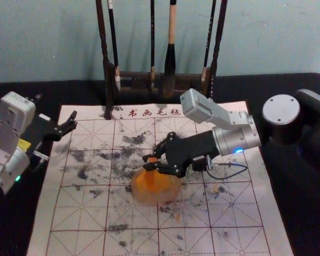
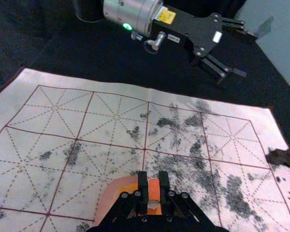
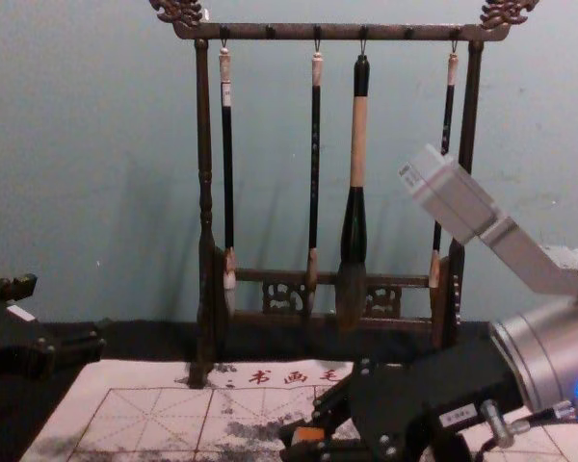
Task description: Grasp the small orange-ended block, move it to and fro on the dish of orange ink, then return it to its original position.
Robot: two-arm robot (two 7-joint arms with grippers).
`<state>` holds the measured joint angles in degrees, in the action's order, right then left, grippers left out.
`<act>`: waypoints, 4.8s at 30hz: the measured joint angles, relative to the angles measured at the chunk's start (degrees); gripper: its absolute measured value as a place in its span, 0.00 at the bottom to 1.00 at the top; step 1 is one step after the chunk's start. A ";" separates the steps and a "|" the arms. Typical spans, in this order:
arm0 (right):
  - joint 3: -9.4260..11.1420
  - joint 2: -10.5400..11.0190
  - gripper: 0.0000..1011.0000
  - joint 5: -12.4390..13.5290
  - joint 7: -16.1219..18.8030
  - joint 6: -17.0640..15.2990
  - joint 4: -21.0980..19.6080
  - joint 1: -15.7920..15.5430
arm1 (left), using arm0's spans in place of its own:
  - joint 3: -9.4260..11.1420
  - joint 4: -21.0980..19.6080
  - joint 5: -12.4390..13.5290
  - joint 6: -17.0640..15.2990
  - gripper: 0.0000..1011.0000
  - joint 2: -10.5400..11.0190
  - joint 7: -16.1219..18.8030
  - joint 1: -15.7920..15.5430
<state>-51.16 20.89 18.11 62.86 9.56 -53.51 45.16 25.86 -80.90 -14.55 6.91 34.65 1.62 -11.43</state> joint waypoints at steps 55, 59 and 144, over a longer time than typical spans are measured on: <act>0.94 6.27 0.13 -0.41 -1.33 -2.56 -9.88 -4.15 | 0.00 0.00 0.00 0.00 0.99 0.00 0.00 0.00; 0.68 5.84 0.13 -0.31 -1.05 -2.42 -9.68 -3.99 | 0.00 0.00 0.00 0.00 0.99 0.00 0.01 0.00; 1.95 5.86 0.13 -1.45 -2.91 -2.03 -8.45 -3.76 | 0.00 0.00 0.00 0.00 0.99 0.00 0.00 0.00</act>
<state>-49.21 26.75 16.66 59.96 7.52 -61.96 41.40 25.86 -80.90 -14.55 6.91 34.65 1.62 -11.43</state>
